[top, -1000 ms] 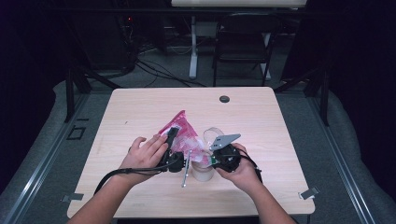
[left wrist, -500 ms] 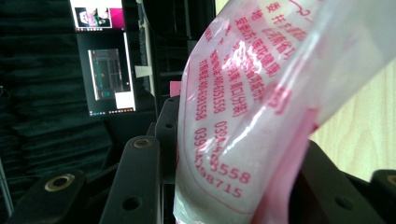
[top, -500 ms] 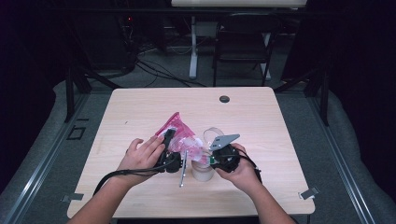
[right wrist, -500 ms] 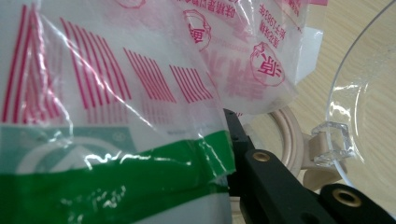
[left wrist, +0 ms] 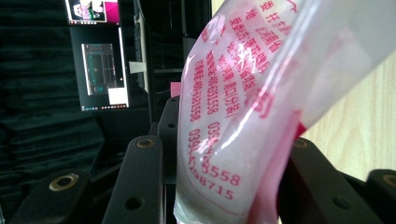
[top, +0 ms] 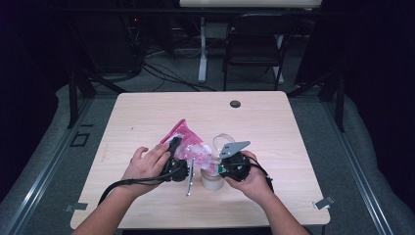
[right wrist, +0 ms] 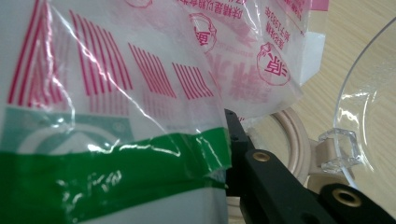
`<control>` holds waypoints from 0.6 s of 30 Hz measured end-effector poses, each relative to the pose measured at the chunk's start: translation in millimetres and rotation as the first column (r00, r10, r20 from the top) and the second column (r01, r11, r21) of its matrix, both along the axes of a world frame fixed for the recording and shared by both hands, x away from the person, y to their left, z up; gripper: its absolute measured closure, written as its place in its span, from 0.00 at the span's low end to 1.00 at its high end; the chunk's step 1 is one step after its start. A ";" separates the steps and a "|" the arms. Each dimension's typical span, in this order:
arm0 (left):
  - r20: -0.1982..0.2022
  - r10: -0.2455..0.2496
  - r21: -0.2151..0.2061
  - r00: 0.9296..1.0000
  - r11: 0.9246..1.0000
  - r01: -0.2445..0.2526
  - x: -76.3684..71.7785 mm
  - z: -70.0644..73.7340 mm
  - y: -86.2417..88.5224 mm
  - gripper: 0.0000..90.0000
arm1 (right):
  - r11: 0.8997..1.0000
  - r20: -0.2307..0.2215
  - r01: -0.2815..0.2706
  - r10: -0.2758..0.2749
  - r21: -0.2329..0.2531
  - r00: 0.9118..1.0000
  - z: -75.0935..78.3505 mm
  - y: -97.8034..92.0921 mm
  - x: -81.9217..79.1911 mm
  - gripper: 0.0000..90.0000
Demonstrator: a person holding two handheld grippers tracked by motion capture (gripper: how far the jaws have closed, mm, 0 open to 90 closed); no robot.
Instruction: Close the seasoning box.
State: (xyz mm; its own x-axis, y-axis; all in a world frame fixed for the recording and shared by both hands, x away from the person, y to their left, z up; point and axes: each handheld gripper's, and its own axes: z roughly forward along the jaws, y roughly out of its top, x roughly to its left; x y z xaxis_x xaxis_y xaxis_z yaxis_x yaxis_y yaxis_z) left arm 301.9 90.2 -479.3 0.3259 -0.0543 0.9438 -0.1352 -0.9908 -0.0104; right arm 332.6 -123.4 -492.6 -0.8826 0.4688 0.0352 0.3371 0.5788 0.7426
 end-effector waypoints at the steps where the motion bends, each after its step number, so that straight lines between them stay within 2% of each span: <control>1: -0.002 0.002 -0.005 1.000 1.000 -0.002 -0.1 -0.4 0.3 0.73 | 1.000 -0.001 -0.002 0.002 0.000 1.000 0.0 0.0 0.0 1.00; 3: 0.004 0.001 -0.013 1.000 1.000 -0.001 -0.3 -0.4 0.9 0.73 | 1.000 -0.001 -0.002 0.002 0.003 1.000 0.1 0.4 -0.2 1.00; 18: -0.042 0.017 -0.096 0.999 0.995 -0.021 -0.8 -6.8 8.3 0.75 | 1.000 0.007 -0.005 0.005 0.016 1.000 2.0 1.4 -1.0 1.00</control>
